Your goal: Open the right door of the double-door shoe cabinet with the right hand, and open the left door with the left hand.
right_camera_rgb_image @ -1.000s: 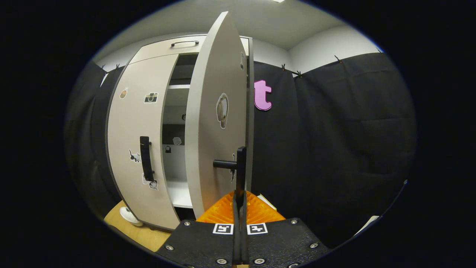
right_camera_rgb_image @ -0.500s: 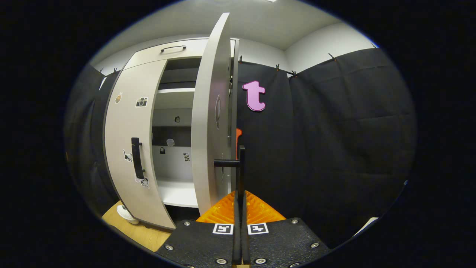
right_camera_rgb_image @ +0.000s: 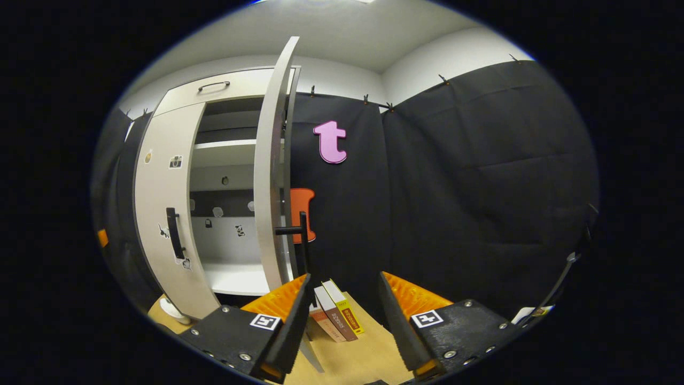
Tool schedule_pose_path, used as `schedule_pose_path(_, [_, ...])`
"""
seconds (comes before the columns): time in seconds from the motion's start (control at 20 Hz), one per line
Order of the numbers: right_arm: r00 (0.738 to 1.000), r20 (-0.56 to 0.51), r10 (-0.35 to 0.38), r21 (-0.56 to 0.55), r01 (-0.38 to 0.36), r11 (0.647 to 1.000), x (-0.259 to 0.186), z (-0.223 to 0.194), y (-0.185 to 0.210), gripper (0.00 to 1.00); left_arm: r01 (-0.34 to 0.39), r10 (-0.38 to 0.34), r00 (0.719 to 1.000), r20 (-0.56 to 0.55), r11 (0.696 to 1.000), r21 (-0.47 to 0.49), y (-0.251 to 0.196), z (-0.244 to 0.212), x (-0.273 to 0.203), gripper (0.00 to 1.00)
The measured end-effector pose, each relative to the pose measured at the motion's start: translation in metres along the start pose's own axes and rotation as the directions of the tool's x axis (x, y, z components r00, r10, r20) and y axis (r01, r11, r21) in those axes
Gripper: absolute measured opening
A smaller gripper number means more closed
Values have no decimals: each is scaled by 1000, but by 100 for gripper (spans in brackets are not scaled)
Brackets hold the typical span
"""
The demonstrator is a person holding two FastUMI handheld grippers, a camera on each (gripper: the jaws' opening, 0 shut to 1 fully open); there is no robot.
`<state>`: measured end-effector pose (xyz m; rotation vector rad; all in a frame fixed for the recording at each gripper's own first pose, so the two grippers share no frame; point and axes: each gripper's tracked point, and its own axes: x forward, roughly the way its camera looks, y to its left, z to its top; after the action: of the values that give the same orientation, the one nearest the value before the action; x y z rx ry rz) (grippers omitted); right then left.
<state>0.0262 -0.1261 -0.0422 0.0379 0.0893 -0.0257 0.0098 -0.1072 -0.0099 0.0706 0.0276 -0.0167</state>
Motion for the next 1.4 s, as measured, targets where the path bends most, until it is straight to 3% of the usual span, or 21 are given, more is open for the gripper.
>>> schedule_pose_path(0.05, [1000, -6, 0, 0, 0, 1000, 0, -3, -4, 85, 13, -13, 1000, 5, 1000, 3, -13, 1, 6, 81])
schedule_pose_path(0.15, [1000, -16, 9, -5, -10, 1000, -4, -8, -17, 93, 24, -24, 1000, 17, 1000, 6, -30, 3, 24, 82])
schedule_pose_path(0.7, [996, -53, -71, 21, 72, 997, -5, -28, -82, 93, 85, -86, 996, -18, 995, -56, -100, -20, 143, 82])
schedule_pose_path(1.2, [990, -94, -108, 52, 113, 992, -7, -40, -110, 93, 2, 0, 997, -76, 1000, 27, -103, -52, 226, 82])
schedule_pose_path(1.4, [988, -102, -115, 53, 120, 991, -6, -44, -111, 93, 18, -18, 998, -52, 1000, -2, -109, -52, 234, 78])
